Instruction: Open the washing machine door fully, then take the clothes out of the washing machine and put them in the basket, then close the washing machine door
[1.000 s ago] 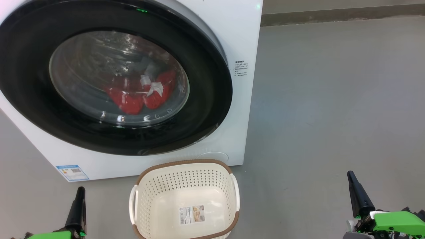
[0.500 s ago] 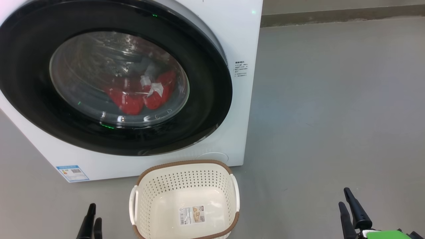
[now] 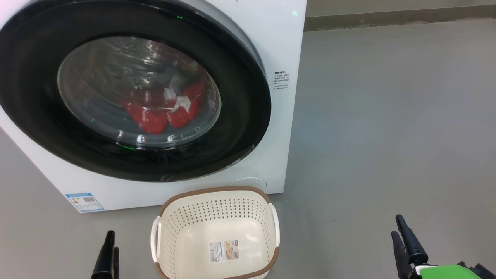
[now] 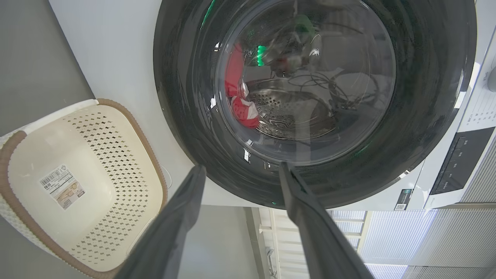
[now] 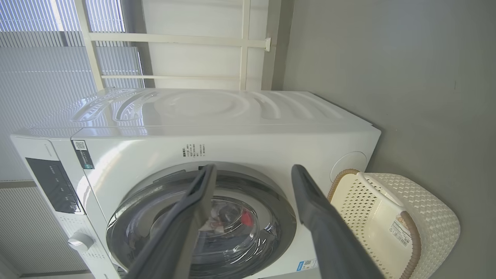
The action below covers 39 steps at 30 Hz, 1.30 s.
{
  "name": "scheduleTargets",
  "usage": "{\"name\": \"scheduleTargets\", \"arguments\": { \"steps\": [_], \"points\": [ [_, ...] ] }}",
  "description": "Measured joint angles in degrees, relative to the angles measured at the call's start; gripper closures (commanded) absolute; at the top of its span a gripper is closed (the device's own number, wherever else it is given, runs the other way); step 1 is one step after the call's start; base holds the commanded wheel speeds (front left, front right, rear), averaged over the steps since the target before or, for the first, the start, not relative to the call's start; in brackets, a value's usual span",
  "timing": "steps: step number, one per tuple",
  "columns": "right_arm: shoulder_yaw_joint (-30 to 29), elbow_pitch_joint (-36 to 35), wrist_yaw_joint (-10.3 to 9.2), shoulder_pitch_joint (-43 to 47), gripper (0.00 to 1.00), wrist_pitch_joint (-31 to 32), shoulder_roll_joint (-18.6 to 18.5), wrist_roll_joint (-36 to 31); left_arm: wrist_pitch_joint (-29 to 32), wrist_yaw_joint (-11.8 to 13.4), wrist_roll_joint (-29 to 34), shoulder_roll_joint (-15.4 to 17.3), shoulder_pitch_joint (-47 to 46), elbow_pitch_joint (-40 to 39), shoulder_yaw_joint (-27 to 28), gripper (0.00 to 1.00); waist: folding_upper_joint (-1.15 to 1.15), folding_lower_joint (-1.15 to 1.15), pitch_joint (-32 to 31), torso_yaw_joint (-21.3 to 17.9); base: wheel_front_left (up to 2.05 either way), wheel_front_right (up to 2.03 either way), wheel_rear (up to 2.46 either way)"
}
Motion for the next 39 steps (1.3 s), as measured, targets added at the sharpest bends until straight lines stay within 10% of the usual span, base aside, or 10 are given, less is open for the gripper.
{"name": "scheduleTargets", "arguments": {
  "steps": [39],
  "points": [
    [1.5, -4.7, 0.00, -0.6, 0.00, -6.0, -0.1, -30.9, -6.5, 1.8, 33.8, 0.4, 0.0, -8.2, -2.5, 0.00, 0.00, 0.00, -0.1, 0.0, 0.00, 0.00, 0.00]
  ]
}}
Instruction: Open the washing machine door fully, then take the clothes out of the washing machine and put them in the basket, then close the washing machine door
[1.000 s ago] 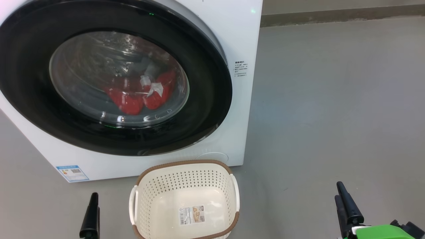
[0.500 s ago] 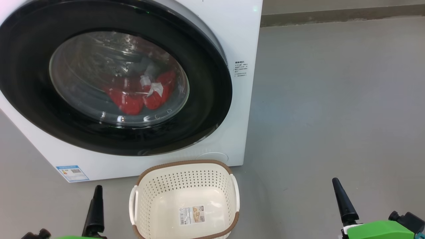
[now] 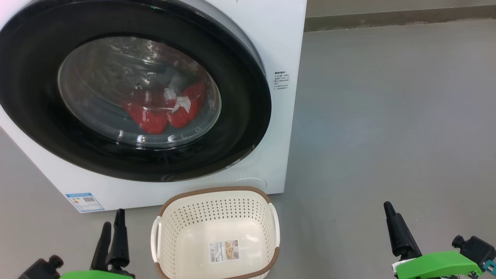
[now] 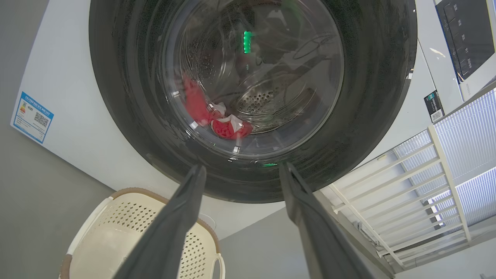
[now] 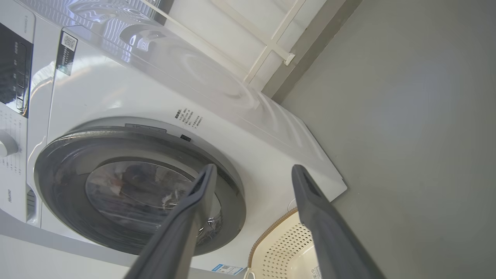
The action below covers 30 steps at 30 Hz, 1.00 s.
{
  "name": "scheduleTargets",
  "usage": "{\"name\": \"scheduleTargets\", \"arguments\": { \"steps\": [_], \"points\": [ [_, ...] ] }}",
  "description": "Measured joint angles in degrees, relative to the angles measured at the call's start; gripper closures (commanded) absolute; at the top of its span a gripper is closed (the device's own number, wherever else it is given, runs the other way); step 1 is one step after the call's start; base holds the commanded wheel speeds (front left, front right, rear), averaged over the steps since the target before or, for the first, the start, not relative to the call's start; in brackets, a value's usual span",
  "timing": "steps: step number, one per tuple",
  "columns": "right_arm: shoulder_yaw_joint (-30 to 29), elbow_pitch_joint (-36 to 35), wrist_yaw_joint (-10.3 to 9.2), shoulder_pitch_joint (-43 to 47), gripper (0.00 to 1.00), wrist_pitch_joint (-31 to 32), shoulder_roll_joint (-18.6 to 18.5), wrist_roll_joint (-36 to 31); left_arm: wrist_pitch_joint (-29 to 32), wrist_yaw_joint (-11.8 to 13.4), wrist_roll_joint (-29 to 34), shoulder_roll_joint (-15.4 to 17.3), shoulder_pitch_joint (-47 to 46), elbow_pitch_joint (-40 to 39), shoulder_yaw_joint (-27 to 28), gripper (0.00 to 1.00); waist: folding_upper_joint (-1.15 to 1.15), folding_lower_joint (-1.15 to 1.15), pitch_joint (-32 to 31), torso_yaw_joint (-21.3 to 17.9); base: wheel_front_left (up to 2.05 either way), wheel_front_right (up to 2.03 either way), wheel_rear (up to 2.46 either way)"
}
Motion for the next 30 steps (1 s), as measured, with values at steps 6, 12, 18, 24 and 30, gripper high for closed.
{"name": "scheduleTargets", "arguments": {
  "steps": [6, 12, 18, 24, 30],
  "points": [
    [0.3, -0.9, 0.00, 0.0, 0.00, 0.0, 0.0, -5.9, -1.0, 0.1, 6.3, 0.2, 0.0, -1.0, -0.6, 0.00, 0.00, 0.00, 0.0, 0.0, 0.00, 0.00, 0.00],
    [0.6, -1.9, 0.00, 0.0, 0.00, -0.4, 0.0, -10.8, -2.0, 0.9, 11.9, 0.6, 0.0, -1.7, -1.3, 0.00, 0.00, 0.00, 0.1, 0.0, 0.00, 0.00, 0.00],
    [0.6, -3.2, 0.00, 0.0, 0.00, -0.8, -0.1, -16.3, -3.0, 1.7, 17.1, 0.7, 0.0, -1.8, -1.8, 0.00, 0.00, 0.00, 0.1, 0.0, 0.00, 0.00, 0.00],
    [1.0, -4.2, 0.00, 0.0, 0.00, -1.5, -0.1, -20.2, -3.9, 2.5, 21.5, 0.8, 0.0, -2.2, -2.3, 0.00, 0.00, 0.00, 0.0, -0.1, 0.00, 0.00, 0.00],
    [1.8, -5.4, 0.00, 0.0, 0.00, -2.0, -0.2, -24.0, -5.0, 3.0, 25.9, 1.1, -0.2, -2.7, -2.9, 0.00, 0.00, 0.00, 0.0, -0.1, 0.00, 0.00, 0.00]
  ]
}}
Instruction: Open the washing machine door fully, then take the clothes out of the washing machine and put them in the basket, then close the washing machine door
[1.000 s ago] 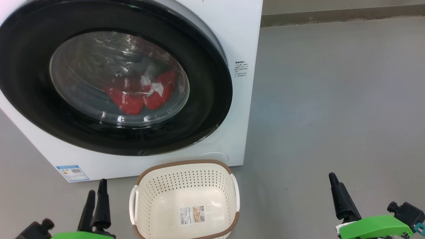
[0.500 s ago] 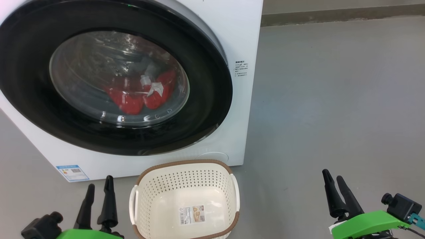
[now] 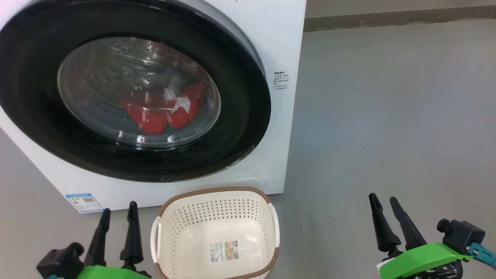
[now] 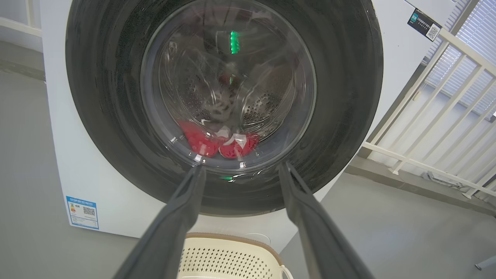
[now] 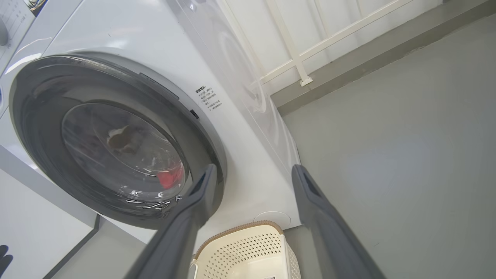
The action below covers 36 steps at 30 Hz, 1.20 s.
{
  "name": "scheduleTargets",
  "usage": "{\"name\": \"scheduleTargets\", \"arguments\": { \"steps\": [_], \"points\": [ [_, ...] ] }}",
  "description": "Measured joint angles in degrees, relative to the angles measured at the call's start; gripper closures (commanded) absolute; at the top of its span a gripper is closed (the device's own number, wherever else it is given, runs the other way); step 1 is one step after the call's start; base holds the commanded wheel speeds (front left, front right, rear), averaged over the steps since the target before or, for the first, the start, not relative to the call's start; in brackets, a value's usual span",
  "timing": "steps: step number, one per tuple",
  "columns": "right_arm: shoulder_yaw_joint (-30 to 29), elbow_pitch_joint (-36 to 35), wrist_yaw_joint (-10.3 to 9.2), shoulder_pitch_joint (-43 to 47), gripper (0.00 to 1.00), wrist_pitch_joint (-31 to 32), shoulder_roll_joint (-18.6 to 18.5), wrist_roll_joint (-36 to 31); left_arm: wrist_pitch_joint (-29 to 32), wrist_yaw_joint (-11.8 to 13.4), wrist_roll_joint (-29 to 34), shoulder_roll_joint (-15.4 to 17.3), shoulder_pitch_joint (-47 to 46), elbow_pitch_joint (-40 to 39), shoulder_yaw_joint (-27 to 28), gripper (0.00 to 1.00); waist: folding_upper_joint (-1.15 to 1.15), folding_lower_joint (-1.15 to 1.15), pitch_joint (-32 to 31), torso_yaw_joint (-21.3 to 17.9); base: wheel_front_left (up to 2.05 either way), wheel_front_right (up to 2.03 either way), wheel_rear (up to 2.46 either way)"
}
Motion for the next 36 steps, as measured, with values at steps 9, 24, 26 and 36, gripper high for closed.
{"name": "scheduleTargets", "arguments": {
  "steps": [9, 24, 26, 36],
  "points": [
    [0.6, -1.3, 0.00, 0.0, 0.00, -0.6, -0.1, -5.9, -1.3, 1.0, 6.5, 0.5, 0.0, -0.5, -0.9, 0.00, 0.00, 0.00, -0.1, 0.0, 0.00, 0.00, 0.00],
    [1.2, -3.6, 0.00, 0.0, 0.00, -2.1, -0.2, -15.5, -3.8, 2.0, 16.5, 1.0, 0.0, -1.7, -2.3, 0.00, 0.00, 0.00, -0.5, -0.1, 0.00, 0.00, 0.00],
    [1.3, -3.8, 0.00, 0.0, 0.00, -2.1, -0.2, -17.3, -4.1, 2.1, 17.7, 1.1, 0.0, -1.7, -2.5, 0.00, 0.00, 0.00, -0.5, -0.1, 0.00, 0.00, 0.00],
    [1.6, -5.1, 0.00, 0.0, 0.00, -3.1, -0.4, -24.0, -5.1, 3.5, 23.7, 1.4, 0.0, -1.6, -3.3, 0.00, 0.00, 0.00, -1.0, -0.1, 0.00, 0.00, 0.00]
  ]
}}
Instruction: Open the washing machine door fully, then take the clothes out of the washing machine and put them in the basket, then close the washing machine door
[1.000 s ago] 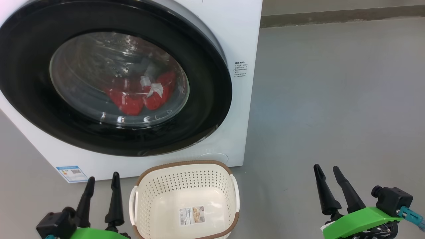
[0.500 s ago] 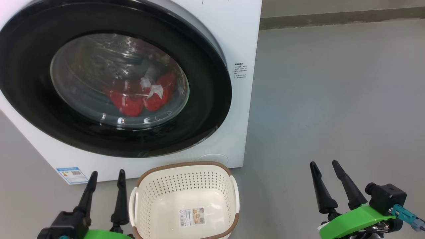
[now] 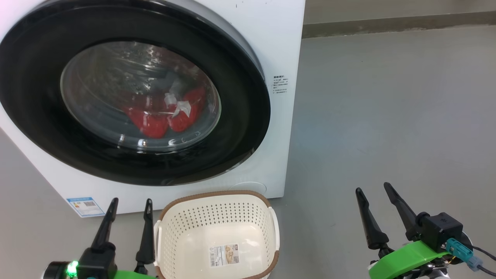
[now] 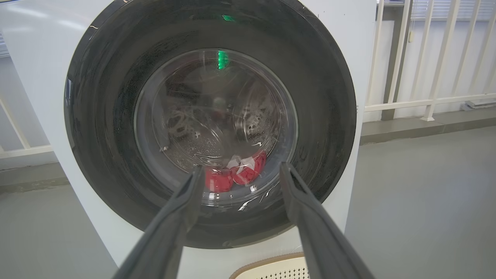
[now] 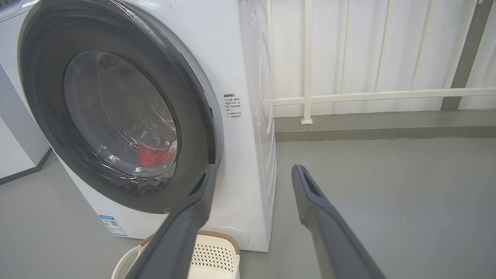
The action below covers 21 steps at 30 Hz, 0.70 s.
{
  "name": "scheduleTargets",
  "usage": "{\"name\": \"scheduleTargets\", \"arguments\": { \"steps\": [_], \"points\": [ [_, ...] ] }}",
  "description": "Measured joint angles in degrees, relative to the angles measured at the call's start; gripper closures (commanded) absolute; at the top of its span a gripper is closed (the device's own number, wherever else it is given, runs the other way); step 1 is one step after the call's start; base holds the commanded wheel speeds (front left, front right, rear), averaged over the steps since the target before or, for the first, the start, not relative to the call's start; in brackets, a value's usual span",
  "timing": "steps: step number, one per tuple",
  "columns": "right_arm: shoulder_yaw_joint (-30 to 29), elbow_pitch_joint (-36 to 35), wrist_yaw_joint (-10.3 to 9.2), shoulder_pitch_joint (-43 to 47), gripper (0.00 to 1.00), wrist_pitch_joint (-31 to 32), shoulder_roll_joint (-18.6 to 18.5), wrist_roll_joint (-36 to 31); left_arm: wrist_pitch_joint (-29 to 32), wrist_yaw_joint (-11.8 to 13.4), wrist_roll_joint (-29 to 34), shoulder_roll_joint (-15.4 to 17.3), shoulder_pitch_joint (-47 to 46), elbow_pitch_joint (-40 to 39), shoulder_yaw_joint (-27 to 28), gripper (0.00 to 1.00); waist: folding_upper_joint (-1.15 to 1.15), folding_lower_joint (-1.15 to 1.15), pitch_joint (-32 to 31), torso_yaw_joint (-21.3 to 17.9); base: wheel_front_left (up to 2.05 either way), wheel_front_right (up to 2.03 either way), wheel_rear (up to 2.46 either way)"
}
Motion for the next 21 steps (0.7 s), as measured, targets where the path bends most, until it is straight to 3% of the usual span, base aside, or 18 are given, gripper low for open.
{"name": "scheduleTargets", "arguments": {
  "steps": [21],
  "points": [
    [-0.3, -0.3, 0.00, 0.0, 0.00, 0.1, 0.0, -0.2, 0.5, 0.4, -0.6, 0.4, 0.0, 0.1, -0.8, 0.00, 0.00, 0.00, 0.3, 0.0, 0.00, 0.00, 0.00]
  ]
}}
